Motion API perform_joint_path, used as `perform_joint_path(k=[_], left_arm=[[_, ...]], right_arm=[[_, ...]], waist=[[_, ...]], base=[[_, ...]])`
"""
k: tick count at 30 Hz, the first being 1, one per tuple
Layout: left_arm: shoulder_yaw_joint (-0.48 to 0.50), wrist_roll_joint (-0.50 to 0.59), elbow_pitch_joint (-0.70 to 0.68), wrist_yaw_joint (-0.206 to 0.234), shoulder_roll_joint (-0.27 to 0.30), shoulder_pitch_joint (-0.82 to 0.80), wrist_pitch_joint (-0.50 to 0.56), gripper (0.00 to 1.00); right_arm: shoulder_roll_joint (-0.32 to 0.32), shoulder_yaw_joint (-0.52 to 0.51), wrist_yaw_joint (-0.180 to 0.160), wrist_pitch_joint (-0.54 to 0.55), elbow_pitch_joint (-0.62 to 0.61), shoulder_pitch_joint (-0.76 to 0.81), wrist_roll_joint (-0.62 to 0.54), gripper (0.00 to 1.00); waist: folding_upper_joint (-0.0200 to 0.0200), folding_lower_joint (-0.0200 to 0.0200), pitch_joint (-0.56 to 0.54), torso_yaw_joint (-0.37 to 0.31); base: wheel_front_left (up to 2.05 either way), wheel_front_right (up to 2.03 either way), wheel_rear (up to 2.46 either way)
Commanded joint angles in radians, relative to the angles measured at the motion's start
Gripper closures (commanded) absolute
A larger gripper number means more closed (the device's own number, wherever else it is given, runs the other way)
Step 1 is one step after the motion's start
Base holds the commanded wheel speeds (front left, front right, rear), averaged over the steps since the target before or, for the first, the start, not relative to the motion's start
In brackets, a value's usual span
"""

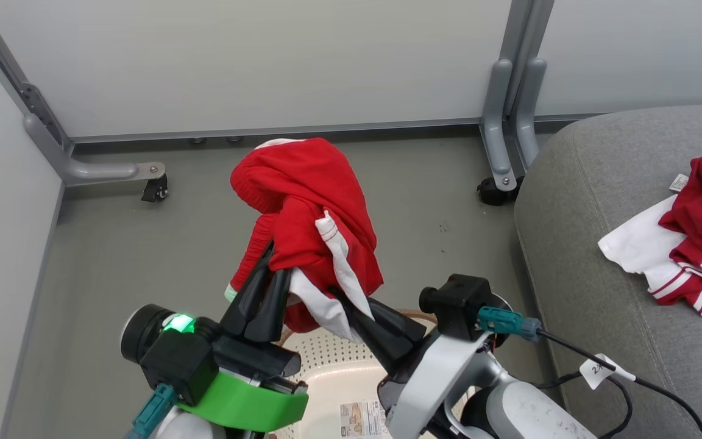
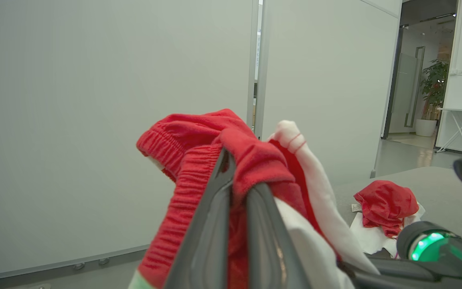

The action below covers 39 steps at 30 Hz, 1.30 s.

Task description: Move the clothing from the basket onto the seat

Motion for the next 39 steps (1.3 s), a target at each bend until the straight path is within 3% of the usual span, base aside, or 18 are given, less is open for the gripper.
perform_joint_path(k=[1, 14, 15, 16, 17, 18, 33, 39], left_arm=[[0.002, 0.007, -0.001, -0.008, -0.002, -0.007, 0.0, 1.0], [-0.003, 0.016, 0.014, -0.004, 0.008, -0.002, 0.006, 1.0], [-0.003, 0.017, 0.015, -0.001, 0.01, -0.003, 0.008, 0.85], [-0.004, 0.021, 0.018, 0.002, 0.013, -0.003, 0.015, 0.6], [-0.006, 0.022, 0.017, 0.004, 0.013, -0.003, 0.015, 0.09], [-0.01, 0.031, 0.017, 0.005, 0.018, -0.004, 0.023, 0.0], [-0.077, 0.032, -0.052, -0.017, 0.126, 0.117, 0.151, 0.0], [-0.096, 0.018, -0.055, -0.02, 0.14, 0.159, 0.178, 0.0]], right_arm=[[-0.001, 0.001, 0.0, -0.008, 0.004, -0.01, 0.01, 1.0], [-0.008, -0.011, 0.0, -0.029, 0.013, -0.032, 0.018, 1.0], [-0.009, -0.013, 0.0, -0.029, 0.014, -0.034, 0.019, 1.0], [-0.01, -0.015, 0.0, -0.033, 0.017, -0.035, 0.019, 1.0], [-0.011, -0.018, 0.0, -0.038, 0.018, -0.039, 0.019, 1.0], [-0.012, -0.019, 0.0, -0.043, 0.021, -0.044, 0.02, 1.0], [-0.027, -0.052, 0.0, -0.106, 0.128, -0.064, 0.032, 1.0], [-0.031, -0.053, 0.0, -0.121, 0.157, -0.069, 0.035, 1.0]], waist=[[0.0, 0.0, 0.001, 0.0], [0.0, 0.0, 0.009, 0.014], [0.0, 0.0, 0.01, 0.016], [0.0, 0.0, 0.012, 0.018], [0.0, 0.0, 0.013, 0.019], [0.0, 0.0, 0.015, 0.022], [0.0, 0.0, 0.023, 0.066], [0.0, 0.0, 0.024, 0.071]], base=[[0.0, 0.0, 0.0], [0.0, 0.0, 0.0], [0.0, 0.0, 0.0], [0.0, 0.0, 0.0], [0.0, 0.0, 0.0], [0.0, 0.0, 0.0], [0.0, 0.0, 0.0], [0.0, 0.0, 0.0]])
